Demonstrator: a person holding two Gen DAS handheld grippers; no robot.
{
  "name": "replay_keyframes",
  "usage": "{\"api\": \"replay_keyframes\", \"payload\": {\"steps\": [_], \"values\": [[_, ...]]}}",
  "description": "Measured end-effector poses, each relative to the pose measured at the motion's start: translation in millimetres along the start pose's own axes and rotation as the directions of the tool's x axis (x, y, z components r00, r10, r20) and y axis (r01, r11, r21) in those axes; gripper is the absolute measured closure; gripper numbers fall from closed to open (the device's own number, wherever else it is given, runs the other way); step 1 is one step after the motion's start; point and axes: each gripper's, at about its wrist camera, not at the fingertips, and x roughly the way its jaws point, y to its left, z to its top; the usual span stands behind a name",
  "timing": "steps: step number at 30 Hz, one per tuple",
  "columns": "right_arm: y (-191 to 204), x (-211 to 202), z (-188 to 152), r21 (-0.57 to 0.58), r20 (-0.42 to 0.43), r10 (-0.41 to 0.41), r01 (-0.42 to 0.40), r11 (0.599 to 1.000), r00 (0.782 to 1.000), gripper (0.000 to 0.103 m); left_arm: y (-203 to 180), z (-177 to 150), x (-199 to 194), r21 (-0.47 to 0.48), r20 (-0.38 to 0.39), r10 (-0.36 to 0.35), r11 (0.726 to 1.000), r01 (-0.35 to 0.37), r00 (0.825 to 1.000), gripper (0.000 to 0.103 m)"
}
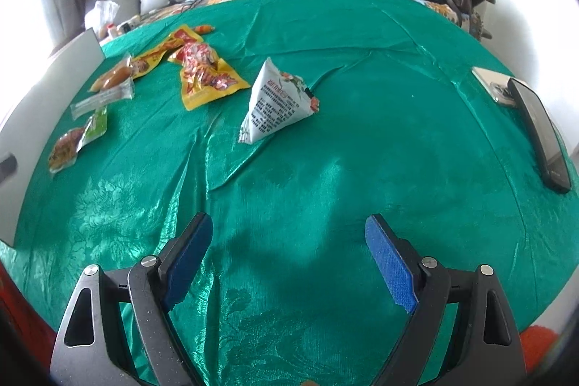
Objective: Organize snacks
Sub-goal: 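Withdraw both grippers from the box back over the green sheet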
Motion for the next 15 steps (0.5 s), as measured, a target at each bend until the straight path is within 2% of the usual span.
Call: {"api": "replay_keyframes", "payload": {"steps": [3, 7, 10, 15], "values": [[4, 1, -1, -0.021, -0.005, -0.014, 0.014, 1.0, 1.0, 0.013, 2, -12, 17, -0.006, -0.065, -0.012, 1.0, 0.012, 0.998, 0.0], [8, 3, -3, -0.046, -0.005, -0.032, 0.031, 0.998, 0.999, 0.011, 3, -19, 29, 0.01, -0.102, 0.003, 1.0, -0.002, 0.995, 0.0], [8, 3, -4, -0.046, 0.0, -0.028, 0.028, 0.999, 1.0, 0.009, 11, -19, 28, -0.035, -0.098, -0.024, 0.999, 0.021, 0.995, 0.0], [9, 4, -5, -0.041, 0.011, -0.031, 0.031, 0.999, 0.999, 0.007, 11, -22, 28, -0.025, -0.072, -0.027, 0.999, 0.026, 0.997, 0.0]]}}
